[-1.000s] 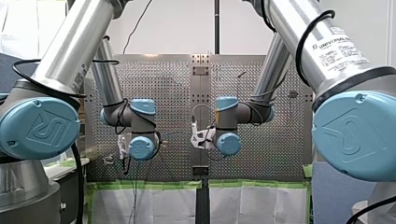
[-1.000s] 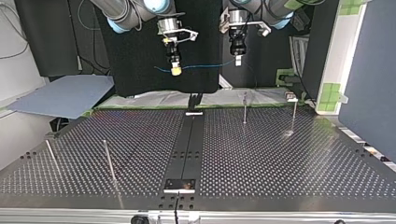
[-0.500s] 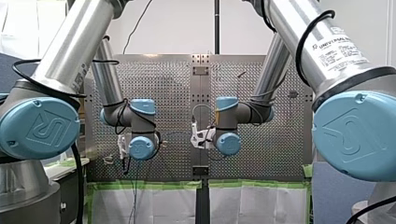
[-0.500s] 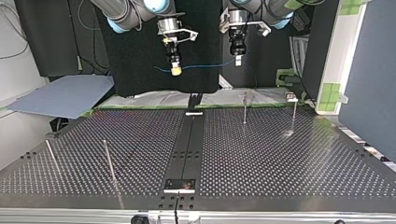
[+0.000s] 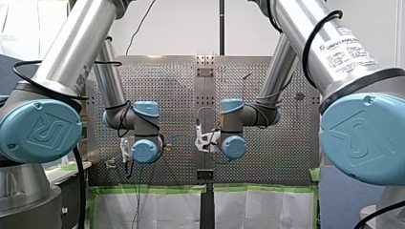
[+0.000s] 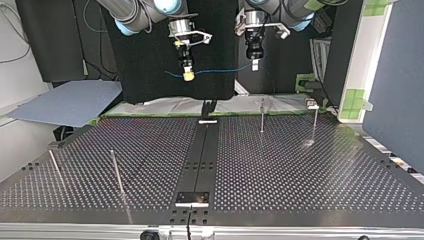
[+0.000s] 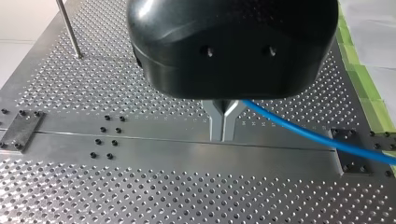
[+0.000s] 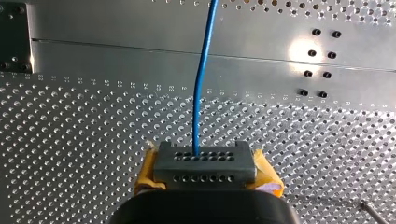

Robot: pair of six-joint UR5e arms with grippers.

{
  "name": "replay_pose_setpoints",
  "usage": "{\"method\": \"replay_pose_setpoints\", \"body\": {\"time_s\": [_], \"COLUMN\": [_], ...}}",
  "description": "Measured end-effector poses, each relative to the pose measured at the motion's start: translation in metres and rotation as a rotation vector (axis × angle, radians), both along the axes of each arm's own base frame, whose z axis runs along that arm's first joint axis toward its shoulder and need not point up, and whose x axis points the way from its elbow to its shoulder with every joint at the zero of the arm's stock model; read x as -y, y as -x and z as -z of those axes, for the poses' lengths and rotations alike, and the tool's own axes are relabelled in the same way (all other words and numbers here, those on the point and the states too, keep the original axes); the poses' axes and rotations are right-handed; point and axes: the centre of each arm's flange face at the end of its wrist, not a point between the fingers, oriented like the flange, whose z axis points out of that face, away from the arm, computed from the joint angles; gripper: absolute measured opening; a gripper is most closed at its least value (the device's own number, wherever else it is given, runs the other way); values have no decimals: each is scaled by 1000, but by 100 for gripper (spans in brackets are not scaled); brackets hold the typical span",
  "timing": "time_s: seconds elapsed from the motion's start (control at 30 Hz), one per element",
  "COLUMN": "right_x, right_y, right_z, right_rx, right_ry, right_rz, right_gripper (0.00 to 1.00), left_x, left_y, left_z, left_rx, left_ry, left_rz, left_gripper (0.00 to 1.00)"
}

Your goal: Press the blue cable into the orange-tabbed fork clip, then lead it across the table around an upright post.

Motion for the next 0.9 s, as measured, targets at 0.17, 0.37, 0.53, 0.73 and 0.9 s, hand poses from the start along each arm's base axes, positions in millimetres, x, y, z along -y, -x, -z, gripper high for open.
{"method": "replay_pose_setpoints", "body": {"time_s": [0.17, 0.37, 0.53, 0.73, 0.9], "right_x": [0, 0, 0, 0, -1], "right_y": [0, 0, 0, 0, -1], "right_z": [0, 0, 0, 0, 1], "right_rx": [0, 0, 0, 0, 0], "right_ry": [0, 0, 0, 0, -3], "right_rz": [0, 0, 0, 0, 0], "right_gripper": [2, 2, 2, 2, 2], "left_x": [-2, -5, -5, -5, -5], "left_y": [5, 10, 10, 10, 10], "left_z": [10, 23, 24, 24, 24], "left_rx": [-24, -56, -59, -59, -59], "left_ry": [-14, -33, -35, -35, -35], "left_rz": [5, 6, 6, 6, 6], "left_gripper": [0, 0, 0, 0, 0]}}
